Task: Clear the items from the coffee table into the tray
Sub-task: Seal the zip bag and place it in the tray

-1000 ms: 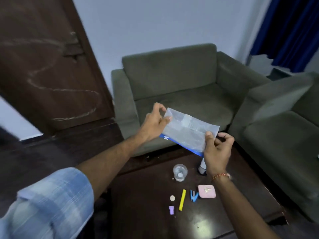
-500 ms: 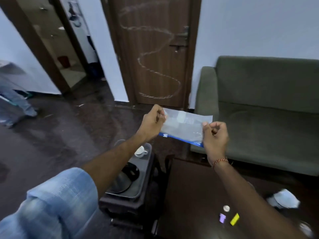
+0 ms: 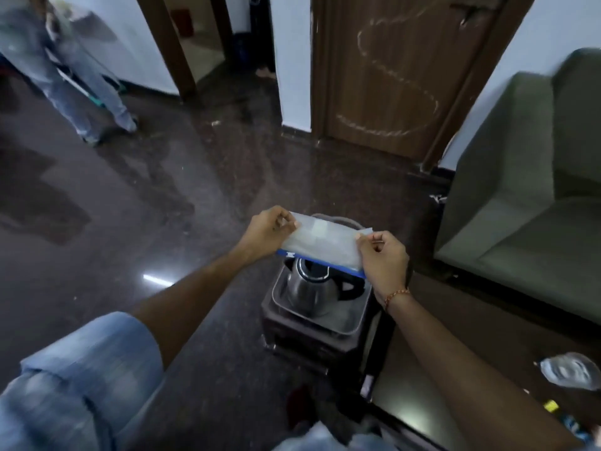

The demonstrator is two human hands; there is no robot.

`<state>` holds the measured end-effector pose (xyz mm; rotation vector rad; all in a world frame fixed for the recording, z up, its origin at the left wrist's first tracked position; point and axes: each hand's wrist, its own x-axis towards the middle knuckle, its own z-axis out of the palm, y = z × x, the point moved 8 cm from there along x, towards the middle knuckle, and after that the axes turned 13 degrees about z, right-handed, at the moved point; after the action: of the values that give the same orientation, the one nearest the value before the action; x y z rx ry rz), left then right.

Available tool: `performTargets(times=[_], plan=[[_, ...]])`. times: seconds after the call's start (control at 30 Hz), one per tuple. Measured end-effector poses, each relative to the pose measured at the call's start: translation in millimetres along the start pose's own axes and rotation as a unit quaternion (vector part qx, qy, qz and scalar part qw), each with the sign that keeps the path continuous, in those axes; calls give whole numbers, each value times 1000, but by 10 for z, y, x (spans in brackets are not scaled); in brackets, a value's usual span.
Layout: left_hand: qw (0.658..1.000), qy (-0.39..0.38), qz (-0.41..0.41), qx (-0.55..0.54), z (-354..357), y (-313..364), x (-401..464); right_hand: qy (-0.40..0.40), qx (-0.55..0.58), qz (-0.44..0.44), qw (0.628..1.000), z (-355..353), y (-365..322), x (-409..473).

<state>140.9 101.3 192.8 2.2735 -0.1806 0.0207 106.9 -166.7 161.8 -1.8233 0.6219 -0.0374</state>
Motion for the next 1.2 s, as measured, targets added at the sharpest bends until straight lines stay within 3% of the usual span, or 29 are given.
performTargets(times=[0.1,0.23,0.43,0.67,0.87,0.97,1.07,1.2], plan=[[997,-34,-51,-41,43,-374,-279,-31,-58,25,998,233,234,-145],[983,-88,-129,-96,184,-765,-631,-60,-46,89,993,367,582,-387],[945,-159,-258,-122,683,-1207,-906,-97,-42,248,963,424,1277,-579],[884,-167,-395,-187,1143,-1510,-933,-47,-22,398,916,510,1796,-410],[841,-187,-447,-242,1424,-1715,-893,-10,-19,461,887,674,2154,-249],[867,-169,-428,-192,1490,-1850,-786,-8,-30,474,880,745,2277,-168],[905,-148,-393,-72,1466,-1948,-663,-7,-47,481,876,795,2339,-103],[915,-167,-364,35,1514,-2008,-586,-16,-83,473,877,858,2421,-4]])
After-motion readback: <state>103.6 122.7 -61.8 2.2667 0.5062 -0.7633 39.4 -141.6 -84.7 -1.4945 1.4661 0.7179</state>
